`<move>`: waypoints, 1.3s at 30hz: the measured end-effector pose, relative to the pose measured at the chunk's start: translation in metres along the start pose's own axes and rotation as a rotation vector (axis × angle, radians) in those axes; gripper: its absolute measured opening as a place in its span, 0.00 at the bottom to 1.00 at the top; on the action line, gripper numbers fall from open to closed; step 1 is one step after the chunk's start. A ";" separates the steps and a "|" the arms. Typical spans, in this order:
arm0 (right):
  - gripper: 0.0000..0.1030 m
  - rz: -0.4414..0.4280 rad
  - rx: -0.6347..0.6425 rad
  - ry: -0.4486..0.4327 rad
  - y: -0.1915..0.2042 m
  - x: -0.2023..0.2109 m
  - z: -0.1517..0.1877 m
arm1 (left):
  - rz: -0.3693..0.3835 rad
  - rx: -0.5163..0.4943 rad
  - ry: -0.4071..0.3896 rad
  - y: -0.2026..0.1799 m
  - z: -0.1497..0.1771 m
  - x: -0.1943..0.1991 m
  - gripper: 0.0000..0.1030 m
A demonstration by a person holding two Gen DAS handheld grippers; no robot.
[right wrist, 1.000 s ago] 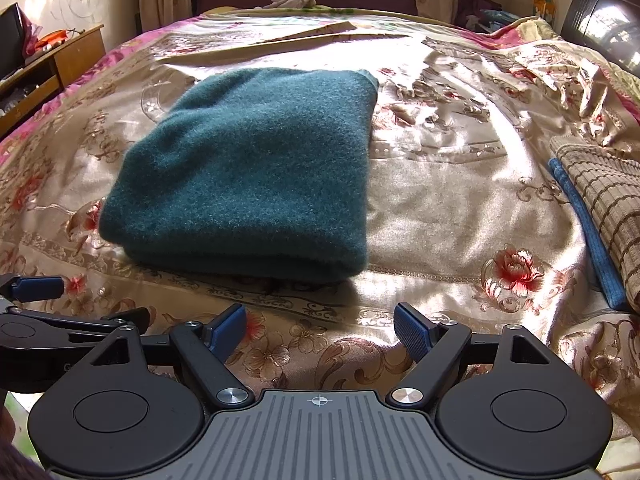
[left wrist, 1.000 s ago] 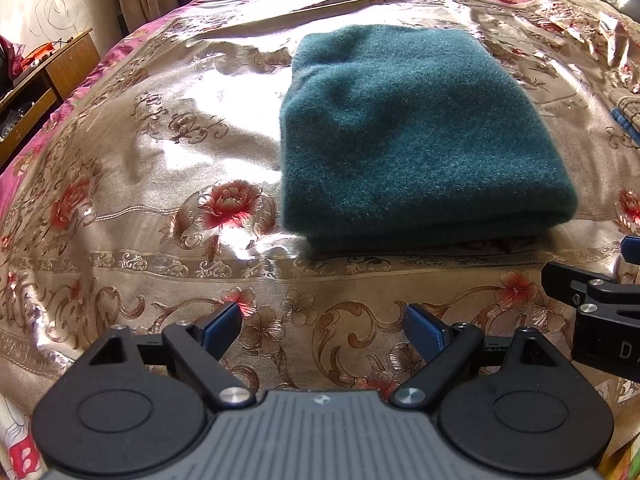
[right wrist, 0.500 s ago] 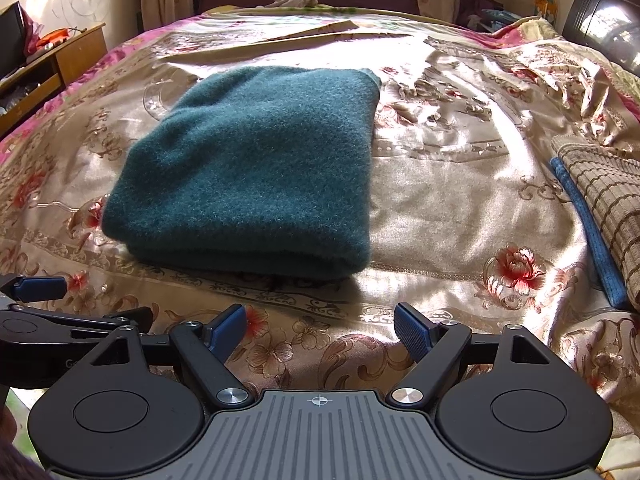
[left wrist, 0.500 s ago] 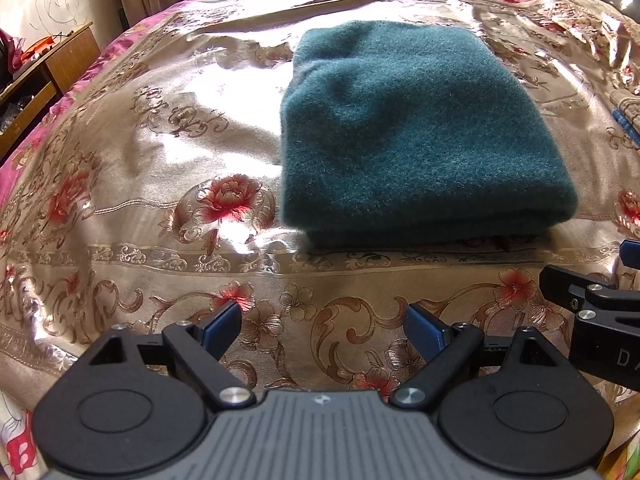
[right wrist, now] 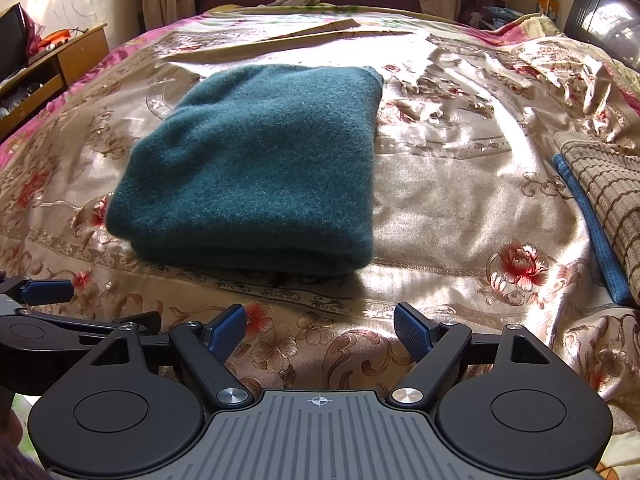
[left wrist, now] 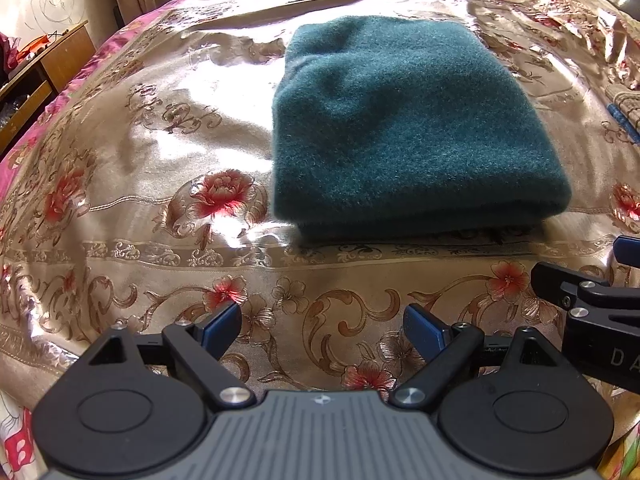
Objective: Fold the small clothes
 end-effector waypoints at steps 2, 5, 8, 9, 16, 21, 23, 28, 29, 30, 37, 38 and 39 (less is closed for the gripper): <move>0.80 -0.003 0.001 0.002 0.000 0.000 0.000 | 0.001 0.000 -0.002 0.000 0.000 0.001 0.90; 0.80 -0.006 0.003 0.002 0.000 0.000 0.000 | 0.000 0.001 -0.002 0.000 0.000 0.001 0.90; 0.80 -0.005 0.003 0.002 0.000 0.000 0.000 | 0.000 0.004 -0.002 0.001 0.000 0.001 0.90; 0.80 -0.006 0.003 0.003 0.000 0.000 0.000 | 0.000 0.005 -0.002 0.001 0.000 0.001 0.90; 0.80 -0.007 0.003 0.002 0.001 0.000 0.000 | -0.002 0.008 0.003 0.001 0.002 0.000 0.90; 0.80 -0.009 -0.001 0.002 0.001 0.001 0.000 | -0.003 0.007 0.005 0.001 0.002 0.000 0.90; 0.80 -0.012 -0.003 0.002 0.001 0.001 0.001 | -0.003 0.007 0.005 0.001 0.002 0.000 0.90; 0.80 -0.016 -0.007 0.001 0.001 0.001 0.001 | -0.006 0.005 0.008 0.001 0.004 0.000 0.90; 0.80 -0.016 -0.006 0.000 0.001 0.001 0.001 | -0.005 0.006 0.008 0.001 0.004 -0.001 0.90; 0.80 -0.016 -0.006 0.000 0.000 0.001 0.000 | -0.005 0.007 0.009 0.001 0.004 -0.001 0.90; 0.80 -0.017 -0.008 -0.001 0.000 0.001 0.000 | -0.002 0.014 0.016 0.002 0.005 -0.002 0.90; 0.80 -0.017 -0.009 0.000 0.000 0.001 0.000 | -0.002 0.016 0.017 0.003 0.006 -0.002 0.90; 0.80 -0.017 -0.011 0.000 0.000 0.002 0.000 | -0.002 0.017 0.019 0.004 0.006 -0.002 0.90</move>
Point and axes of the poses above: each gripper's, at about its wrist camera, not at the fingertips, and x roughly against the way its jaws point, y to its left, z to its underside, the point moved 8 cm from there along -x, roughly the way its jaws point, and after that the axes turned 13 degrees about x, right-handed, at the moved point
